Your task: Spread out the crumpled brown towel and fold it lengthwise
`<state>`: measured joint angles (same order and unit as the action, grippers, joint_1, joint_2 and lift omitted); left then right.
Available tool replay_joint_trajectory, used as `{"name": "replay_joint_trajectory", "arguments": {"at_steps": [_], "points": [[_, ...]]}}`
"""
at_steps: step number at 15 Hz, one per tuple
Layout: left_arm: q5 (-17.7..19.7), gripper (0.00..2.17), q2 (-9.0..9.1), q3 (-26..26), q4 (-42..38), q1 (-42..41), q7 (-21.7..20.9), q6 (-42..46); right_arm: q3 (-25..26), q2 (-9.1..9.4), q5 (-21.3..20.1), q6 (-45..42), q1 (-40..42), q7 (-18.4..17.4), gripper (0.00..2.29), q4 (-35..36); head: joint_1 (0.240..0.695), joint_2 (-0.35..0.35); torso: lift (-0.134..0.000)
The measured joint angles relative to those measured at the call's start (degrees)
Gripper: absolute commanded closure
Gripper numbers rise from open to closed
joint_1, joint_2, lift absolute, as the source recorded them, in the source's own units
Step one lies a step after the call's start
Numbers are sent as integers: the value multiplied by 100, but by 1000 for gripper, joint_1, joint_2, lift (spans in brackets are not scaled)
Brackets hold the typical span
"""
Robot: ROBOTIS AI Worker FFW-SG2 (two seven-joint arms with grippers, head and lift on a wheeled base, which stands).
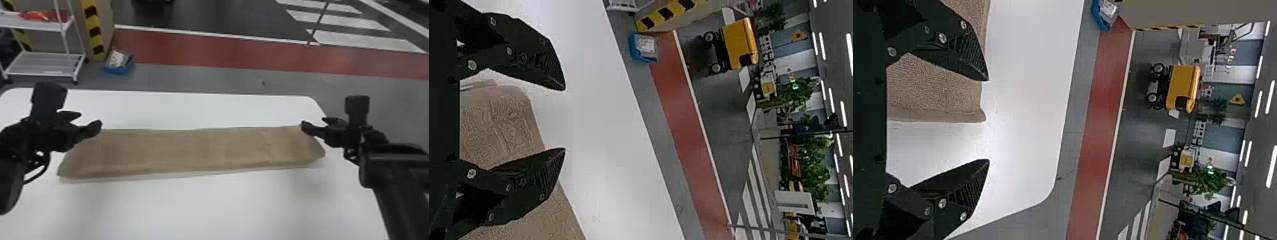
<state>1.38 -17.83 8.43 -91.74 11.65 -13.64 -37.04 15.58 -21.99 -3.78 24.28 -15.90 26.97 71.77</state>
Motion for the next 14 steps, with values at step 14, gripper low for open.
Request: {"name": "replay_joint_trajectory", "arguments": {"at_steps": [14], "points": [[1131, 60, -184, -1268, -688, -192, -411, -1802, 709, -689, 636, 317, -600, 2527, 120, -1069, 695, -185, -123]]}}
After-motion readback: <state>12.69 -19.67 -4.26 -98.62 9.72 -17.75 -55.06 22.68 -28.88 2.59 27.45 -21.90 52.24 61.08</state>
